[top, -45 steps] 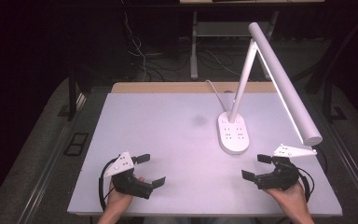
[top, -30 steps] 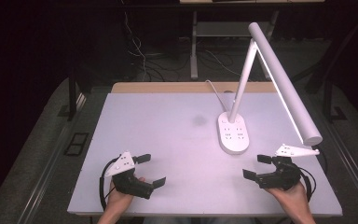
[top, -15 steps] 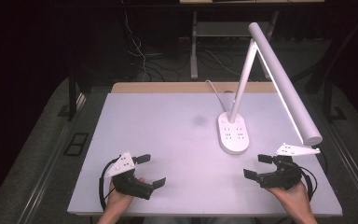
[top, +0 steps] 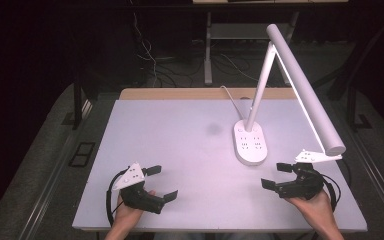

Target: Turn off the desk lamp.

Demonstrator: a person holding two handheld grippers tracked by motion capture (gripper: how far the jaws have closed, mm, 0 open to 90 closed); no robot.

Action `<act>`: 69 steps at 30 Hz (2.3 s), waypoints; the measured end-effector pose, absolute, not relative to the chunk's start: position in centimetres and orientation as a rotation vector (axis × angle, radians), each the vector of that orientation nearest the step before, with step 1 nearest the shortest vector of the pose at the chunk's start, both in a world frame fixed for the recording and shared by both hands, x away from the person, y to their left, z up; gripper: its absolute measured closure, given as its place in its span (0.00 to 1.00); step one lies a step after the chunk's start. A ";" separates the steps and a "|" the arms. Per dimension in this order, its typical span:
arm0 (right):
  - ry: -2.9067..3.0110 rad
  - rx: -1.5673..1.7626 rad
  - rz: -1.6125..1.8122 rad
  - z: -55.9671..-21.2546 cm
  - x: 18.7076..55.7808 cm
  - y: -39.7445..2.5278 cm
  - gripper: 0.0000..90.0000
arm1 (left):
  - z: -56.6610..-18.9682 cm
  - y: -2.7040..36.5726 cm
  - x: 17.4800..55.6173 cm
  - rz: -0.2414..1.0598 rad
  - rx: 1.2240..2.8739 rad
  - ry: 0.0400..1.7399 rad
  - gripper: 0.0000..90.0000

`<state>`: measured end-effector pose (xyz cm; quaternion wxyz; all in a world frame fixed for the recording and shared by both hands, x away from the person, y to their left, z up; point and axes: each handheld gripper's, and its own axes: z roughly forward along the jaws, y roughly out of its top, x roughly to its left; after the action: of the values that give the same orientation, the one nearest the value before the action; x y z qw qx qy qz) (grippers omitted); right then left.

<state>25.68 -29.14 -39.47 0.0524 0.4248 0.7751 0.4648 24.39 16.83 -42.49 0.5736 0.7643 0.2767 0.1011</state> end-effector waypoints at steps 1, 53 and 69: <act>2.356 1.273 1.406 -39.3 26.0 -29.2 0.06 | -42.5 16.8 24.4 0.238 1.790 0.652 0.00; 2.432 1.251 1.328 -35.3 34.0 -29.8 0.06 | -42.5 17.0 24.3 0.244 1.786 0.667 0.00; 2.410 1.310 1.321 -35.6 37.5 -30.1 0.06 | -42.5 17.0 24.3 0.244 1.785 0.667 0.00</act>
<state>37.47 -30.13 -35.61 0.0484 0.4296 0.7907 0.4334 24.33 17.03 -42.47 0.5730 0.7615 0.2845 0.1039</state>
